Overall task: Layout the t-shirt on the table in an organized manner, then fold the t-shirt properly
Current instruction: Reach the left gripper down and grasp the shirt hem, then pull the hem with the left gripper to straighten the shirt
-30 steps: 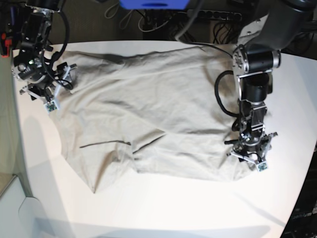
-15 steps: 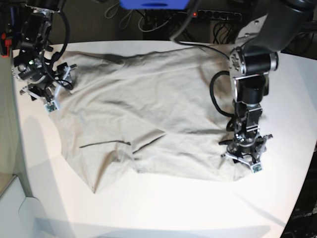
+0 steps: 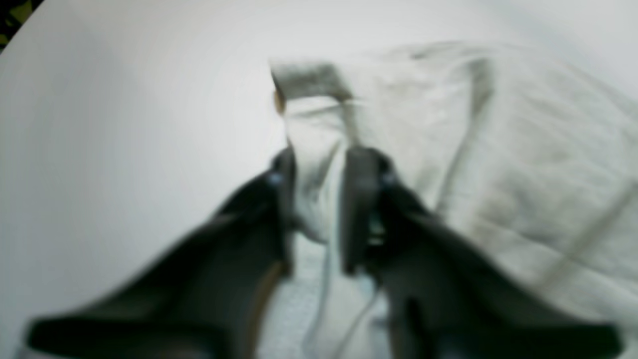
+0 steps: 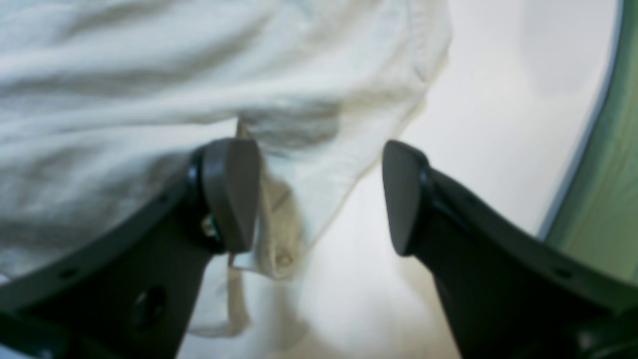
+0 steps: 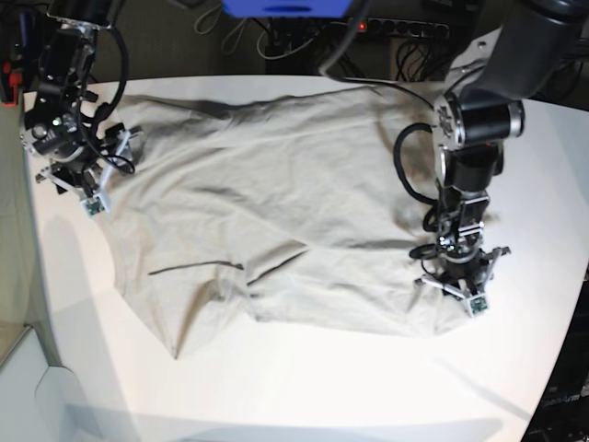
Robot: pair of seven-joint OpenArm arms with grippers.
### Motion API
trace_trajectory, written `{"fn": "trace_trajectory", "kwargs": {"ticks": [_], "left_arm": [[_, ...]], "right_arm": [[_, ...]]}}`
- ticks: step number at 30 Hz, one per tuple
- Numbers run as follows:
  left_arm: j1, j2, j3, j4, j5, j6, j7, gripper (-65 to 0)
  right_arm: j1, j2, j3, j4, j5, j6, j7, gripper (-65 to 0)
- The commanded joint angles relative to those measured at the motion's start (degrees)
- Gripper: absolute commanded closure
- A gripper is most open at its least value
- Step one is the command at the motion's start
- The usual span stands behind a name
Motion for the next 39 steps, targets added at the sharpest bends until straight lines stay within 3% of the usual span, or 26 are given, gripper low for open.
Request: {"fn": "trace_trajectory", "kwargs": {"ticks": [1, 2, 14, 18, 26, 39], "left_arm": [[0.26, -1.57, -0.10, -0.12, -0.29, 0.97, 2.97, -2.8], [0.35, -1.83, -0.10, -0.12, -0.29, 0.97, 2.97, 0.0], [-2.64, -6.05, -0.10, 2.61, -0.29, 0.97, 3.15, -0.5], [-4.22, -5.79, 0.52, 5.51, -0.20, 0.97, 3.15, -0.5], [-10.47, -3.15, 11.59, 8.23, -0.56, 1.23, 3.15, -0.5], [-12.40, -2.18, 14.32, 7.97, -0.29, 1.32, 2.71, -0.9]], "right_arm": [[0.61, 0.70, 0.23, 1.02, 0.55, 0.56, 0.82, -39.8], [0.61, 0.70, 0.32, 1.02, 0.55, 0.56, 0.82, -39.8], [0.61, 1.58, 0.32, 0.84, 0.55, 0.56, 0.82, -39.7], [0.61, 1.66, 0.32, 0.76, 0.55, 0.56, 0.74, -39.7], [0.43, 1.66, 0.32, 0.76, 0.55, 0.56, 0.56, -39.7], [0.61, 1.49, 0.23, 0.76, 0.64, 0.56, 0.56, -39.8]]}}
